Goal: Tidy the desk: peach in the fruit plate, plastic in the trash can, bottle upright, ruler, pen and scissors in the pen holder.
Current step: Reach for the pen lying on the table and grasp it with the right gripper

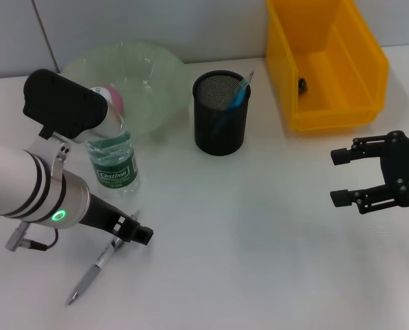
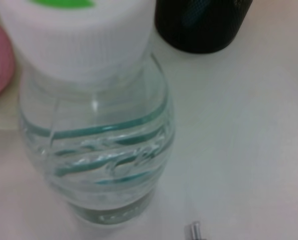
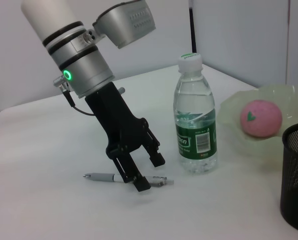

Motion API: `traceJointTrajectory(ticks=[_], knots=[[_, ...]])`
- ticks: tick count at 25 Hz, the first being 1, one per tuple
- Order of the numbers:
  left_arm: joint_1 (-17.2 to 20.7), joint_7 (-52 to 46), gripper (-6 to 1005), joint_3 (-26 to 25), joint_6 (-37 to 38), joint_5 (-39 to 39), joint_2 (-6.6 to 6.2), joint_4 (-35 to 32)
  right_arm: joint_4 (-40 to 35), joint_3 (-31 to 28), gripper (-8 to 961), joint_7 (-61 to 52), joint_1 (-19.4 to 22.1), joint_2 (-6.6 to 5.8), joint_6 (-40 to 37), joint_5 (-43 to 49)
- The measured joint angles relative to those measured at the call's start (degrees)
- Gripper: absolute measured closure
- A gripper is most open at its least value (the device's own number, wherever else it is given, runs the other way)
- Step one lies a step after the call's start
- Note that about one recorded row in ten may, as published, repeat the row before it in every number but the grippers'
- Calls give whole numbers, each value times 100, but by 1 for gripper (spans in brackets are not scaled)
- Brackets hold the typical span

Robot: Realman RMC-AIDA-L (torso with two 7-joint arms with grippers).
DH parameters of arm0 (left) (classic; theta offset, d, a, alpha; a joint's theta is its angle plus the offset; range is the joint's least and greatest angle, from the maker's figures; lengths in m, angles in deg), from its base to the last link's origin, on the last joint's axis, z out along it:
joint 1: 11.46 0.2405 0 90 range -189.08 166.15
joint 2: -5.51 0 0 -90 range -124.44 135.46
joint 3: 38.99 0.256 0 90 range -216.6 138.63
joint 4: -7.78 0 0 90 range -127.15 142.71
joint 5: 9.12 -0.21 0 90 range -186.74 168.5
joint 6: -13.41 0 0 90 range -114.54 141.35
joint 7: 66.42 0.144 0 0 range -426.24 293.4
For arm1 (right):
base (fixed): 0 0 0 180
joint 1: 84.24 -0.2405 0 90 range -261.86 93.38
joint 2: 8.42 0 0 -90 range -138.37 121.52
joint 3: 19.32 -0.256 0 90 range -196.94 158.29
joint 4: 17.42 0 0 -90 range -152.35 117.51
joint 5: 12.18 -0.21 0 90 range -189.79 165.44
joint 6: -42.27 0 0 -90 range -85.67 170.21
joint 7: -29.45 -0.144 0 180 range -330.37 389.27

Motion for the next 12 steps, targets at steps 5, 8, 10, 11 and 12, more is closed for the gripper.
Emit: traceJointTrajectory(ticks=[5,8,10,11,12], knots=[[-39,0,215,13,-12,-22,0,72,0,12,163,11,4,8,3,0],[-44,0,215,22,-13,-30,0,75,0,14,163,21,9,10,5,0],[-44,0,215,22,-13,-30,0,75,0,15,163,30,13,13,7,-1],[-61,0,215,59,-13,-32,-4,100,1,15,163,40,18,16,11,-1],[-61,0,215,59,-13,-32,-4,100,1,15,163,55,25,18,18,-1]])
